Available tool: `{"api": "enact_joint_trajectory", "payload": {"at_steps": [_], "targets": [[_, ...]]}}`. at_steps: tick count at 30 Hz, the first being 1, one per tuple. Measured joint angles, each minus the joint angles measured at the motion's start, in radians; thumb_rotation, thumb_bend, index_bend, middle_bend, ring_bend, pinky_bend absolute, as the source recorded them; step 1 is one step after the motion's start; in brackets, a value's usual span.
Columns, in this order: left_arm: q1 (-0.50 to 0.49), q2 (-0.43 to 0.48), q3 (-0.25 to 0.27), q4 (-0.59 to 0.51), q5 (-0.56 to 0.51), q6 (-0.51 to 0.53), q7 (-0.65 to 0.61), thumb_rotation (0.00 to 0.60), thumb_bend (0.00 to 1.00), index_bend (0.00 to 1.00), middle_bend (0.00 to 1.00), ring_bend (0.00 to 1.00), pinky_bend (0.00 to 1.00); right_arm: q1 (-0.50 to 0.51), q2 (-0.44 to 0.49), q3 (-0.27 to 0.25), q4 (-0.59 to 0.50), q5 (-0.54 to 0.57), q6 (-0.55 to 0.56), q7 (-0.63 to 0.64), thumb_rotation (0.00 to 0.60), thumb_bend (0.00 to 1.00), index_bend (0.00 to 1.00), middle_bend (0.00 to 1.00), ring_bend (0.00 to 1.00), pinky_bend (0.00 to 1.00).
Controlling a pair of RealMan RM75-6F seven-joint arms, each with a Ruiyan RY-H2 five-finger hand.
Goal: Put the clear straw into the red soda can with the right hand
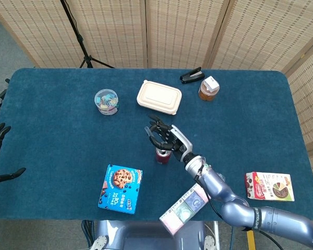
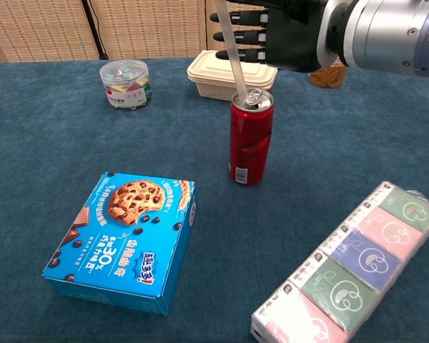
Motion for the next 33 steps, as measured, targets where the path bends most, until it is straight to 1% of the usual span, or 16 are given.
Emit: {"api": "enact_joint_trajectory", "payload": {"at_steps": [10,17,25,30,33], "targets": [[-0.001,0.002,0.0,0.0,-0.001,-0.003,-0.005,0.6,0.09,0.0,0.0,0.0,0.0,-0.008,-0.021,-0.007,0.031,-0.039,-0.015,0.021,0.6,0.61,0.61,0.0,0.0,0.0],[-0.001,0.002,0.0,0.0,-0.001,-0.004,-0.006,0.6,0.09,0.0,0.0,0.0,0.0,-0.02,-0.036,-0.013,0.059,-0.102,-0.026,0.054,0.6,0.61,0.6,0.0,0.0,0.0],[-0.004,0.002,0.002,-0.002,0.0,-0.01,-0.001,0.6,0.09,0.0,0.0,0.0,0.0,-0.047,-0.042,-0.024,0.095,-0.222,-0.041,0.144,0.6,0.61,0.6,0.0,0.0,0.0],[-0.005,0.002,0.005,-0.006,0.0,-0.014,0.004,0.6,0.09,0.0,0.0,0.0,0.0,-0.058,-0.044,-0.044,0.125,-0.318,-0.044,0.218,0.6,0.61,0.6,0.0,0.0,0.0],[-0.006,0.002,0.005,-0.007,-0.001,-0.016,0.006,0.6,0.09,0.0,0.0,0.0,0.0,-0.057,-0.043,-0.065,0.151,-0.371,-0.046,0.261,0.6,0.61,0.6,0.0,0.0,0.0]]}}
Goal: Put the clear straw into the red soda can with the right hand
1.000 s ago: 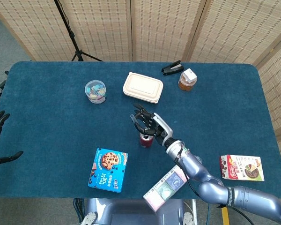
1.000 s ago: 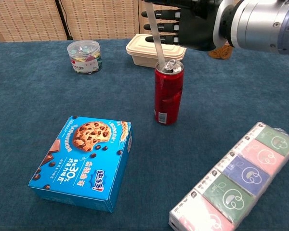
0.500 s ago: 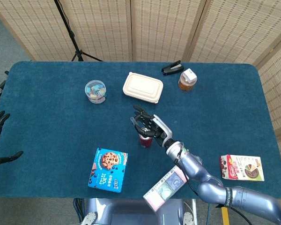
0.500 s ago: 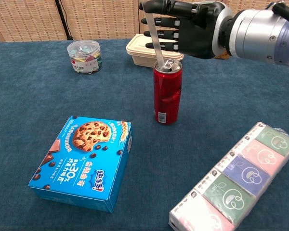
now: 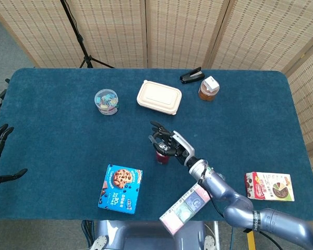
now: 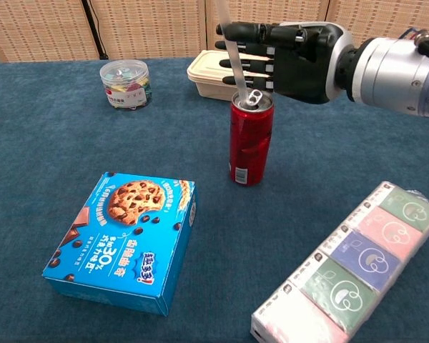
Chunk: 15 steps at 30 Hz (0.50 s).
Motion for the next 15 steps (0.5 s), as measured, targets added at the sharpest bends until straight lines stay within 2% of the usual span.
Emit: {"api": "enact_joint_trajectory", "payload": {"at_steps": [6,15], "targets": [[-0.001,0.0,0.001,-0.001,0.0,-0.003,0.001,0.6,0.09,0.0,0.0,0.0,0.0,0.012,-0.001,-0.045,0.048,-0.064,0.015,0.055,0.6,0.61,0.59,0.0,0.0,0.0],[-0.002,0.002,0.001,-0.001,0.0,-0.005,-0.004,0.6,0.09,0.0,0.0,0.0,0.0,0.034,-0.005,-0.088,0.082,-0.11,0.077,0.084,0.6,0.61,0.5,0.0,0.0,0.0]]}}
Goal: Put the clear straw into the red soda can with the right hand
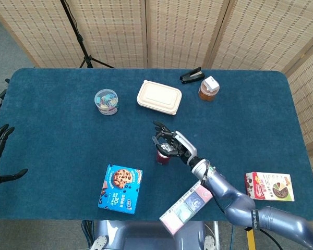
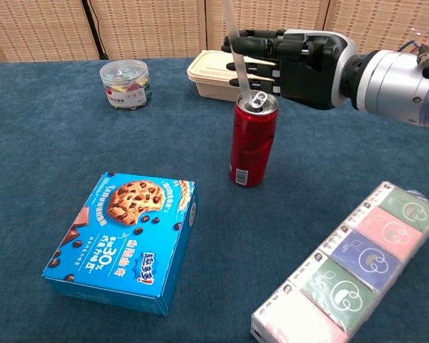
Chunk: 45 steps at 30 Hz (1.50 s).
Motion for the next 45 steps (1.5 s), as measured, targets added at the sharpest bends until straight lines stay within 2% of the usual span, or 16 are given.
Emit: {"api": "enact_joint_trajectory", "payload": {"at_steps": [5,19,25,28,37,43,45], "targets": [[0.001,0.0,0.0,0.001,0.0,0.003,-0.002,0.6,0.09,0.0,0.0,0.0,0.0,0.009,0.001,-0.024,0.008,-0.023,0.033,0.013,0.6,0.61,0.41,0.0,0.0,0.0],[0.001,0.001,0.001,0.001,0.002,0.002,-0.003,0.6,0.09,0.0,0.0,0.0,0.0,0.03,0.005,-0.074,0.018,-0.043,0.122,0.012,0.6,0.61,0.24,0.0,0.0,0.0],[0.001,0.002,0.001,0.001,0.002,0.003,-0.004,0.6,0.09,0.0,0.0,0.0,0.0,0.036,0.01,-0.087,0.014,-0.044,0.151,-0.026,0.6,0.61,0.06,0.0,0.0,0.0],[0.001,0.002,0.001,0.001,0.003,0.003,-0.004,0.6,0.09,0.0,0.0,0.0,0.0,0.038,0.011,-0.092,0.012,-0.041,0.161,-0.047,0.6,0.61,0.0,0.0,0.0,0.0],[0.001,0.003,0.002,0.003,0.006,0.005,-0.009,0.6,0.09,0.0,0.0,0.0,0.0,0.045,0.026,-0.099,-0.015,-0.02,0.19,-0.153,0.6,0.61,0.0,0.0,0.0,0.0],[0.005,0.004,0.002,0.005,0.01,0.012,-0.01,0.6,0.09,0.0,0.0,0.0,0.0,0.044,0.056,-0.111,-0.039,-0.025,0.219,-0.323,0.6,0.61,0.01,0.0,0.0,0.0],[0.006,0.004,0.003,0.006,0.011,0.016,-0.011,0.6,0.09,0.0,0.0,0.0,0.0,0.04,0.07,-0.119,-0.043,-0.032,0.235,-0.418,0.6,0.52,0.0,0.0,0.0,0.0]]}}
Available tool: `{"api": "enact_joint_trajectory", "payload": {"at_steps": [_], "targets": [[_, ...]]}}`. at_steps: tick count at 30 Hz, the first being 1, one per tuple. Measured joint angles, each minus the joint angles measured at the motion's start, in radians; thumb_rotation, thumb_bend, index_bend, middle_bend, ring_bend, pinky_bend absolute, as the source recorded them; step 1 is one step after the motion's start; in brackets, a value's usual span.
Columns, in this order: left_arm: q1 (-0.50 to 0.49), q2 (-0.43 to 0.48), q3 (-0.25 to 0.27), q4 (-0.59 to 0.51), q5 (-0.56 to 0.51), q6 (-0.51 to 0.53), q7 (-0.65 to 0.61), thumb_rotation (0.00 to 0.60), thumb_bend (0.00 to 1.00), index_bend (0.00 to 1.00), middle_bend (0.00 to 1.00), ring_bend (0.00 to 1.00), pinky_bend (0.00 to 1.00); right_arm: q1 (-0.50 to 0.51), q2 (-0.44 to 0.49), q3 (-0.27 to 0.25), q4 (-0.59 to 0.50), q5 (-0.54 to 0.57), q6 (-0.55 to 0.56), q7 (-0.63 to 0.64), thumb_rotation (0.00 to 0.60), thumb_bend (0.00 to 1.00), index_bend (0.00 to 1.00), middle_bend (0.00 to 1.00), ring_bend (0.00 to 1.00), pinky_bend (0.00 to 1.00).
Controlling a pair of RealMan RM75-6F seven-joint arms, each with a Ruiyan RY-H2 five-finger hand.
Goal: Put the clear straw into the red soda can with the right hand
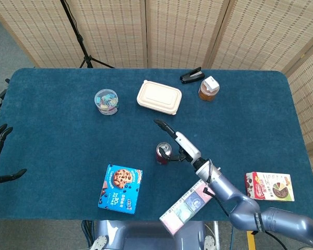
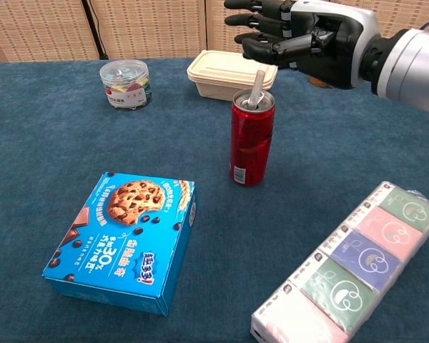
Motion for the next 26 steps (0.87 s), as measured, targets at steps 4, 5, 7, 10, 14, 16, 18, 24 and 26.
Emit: {"api": "enact_joint_trajectory", "payload": {"at_steps": [4,5,7,10,14,16,18,24,26], "targets": [[0.003,-0.002,0.001,0.001,0.005,0.007,0.007,0.6,0.09,0.0,0.0,0.0,0.0,-0.02,0.024,-0.018,-0.004,-0.007,0.049,-0.242,0.6,0.12,0.0,0.0,0.0,0.0],[0.004,-0.003,0.002,0.001,0.006,0.009,0.01,0.6,0.09,0.0,0.0,0.0,0.0,-0.029,0.033,-0.024,-0.006,-0.008,0.07,-0.329,0.6,0.07,0.0,0.0,0.0,0.0],[0.006,-0.006,0.005,0.0,0.011,0.013,0.023,0.6,0.09,0.0,0.0,0.0,0.0,-0.05,0.048,-0.037,-0.009,-0.009,0.107,-0.463,0.6,0.02,0.0,0.0,0.0,0.0],[0.01,-0.013,0.008,-0.003,0.017,0.022,0.051,0.6,0.09,0.0,0.0,0.0,0.0,-0.101,0.082,-0.065,-0.011,-0.014,0.193,-0.667,0.6,0.0,0.0,0.0,0.0,0.0],[0.015,-0.026,0.012,-0.008,0.02,0.034,0.095,0.6,0.09,0.0,0.0,0.0,0.0,-0.203,0.132,-0.108,0.004,-0.017,0.342,-0.82,0.6,0.0,0.0,0.0,0.0,0.0],[0.019,-0.035,0.015,-0.011,0.025,0.042,0.117,0.6,0.09,0.0,0.0,0.0,0.0,-0.246,0.145,-0.122,0.025,-0.014,0.394,-0.844,0.6,0.0,0.0,0.0,0.0,0.0],[0.024,-0.041,0.018,-0.011,0.034,0.054,0.126,0.6,0.07,0.0,0.0,0.0,0.0,-0.281,0.154,-0.137,0.059,-0.009,0.429,-0.859,0.6,0.0,0.0,0.0,0.0,0.0],[0.042,-0.075,0.024,0.015,0.055,0.094,0.134,0.6,0.04,0.0,0.0,0.0,0.0,-0.377,0.169,-0.176,0.117,0.009,0.513,-0.872,0.6,0.0,0.0,0.0,0.0,0.0],[0.049,-0.088,0.029,0.03,0.058,0.101,0.132,0.6,0.04,0.0,0.0,0.0,0.0,-0.415,0.17,-0.193,0.13,0.007,0.549,-0.873,0.6,0.0,0.0,0.0,0.0,0.0]]}}
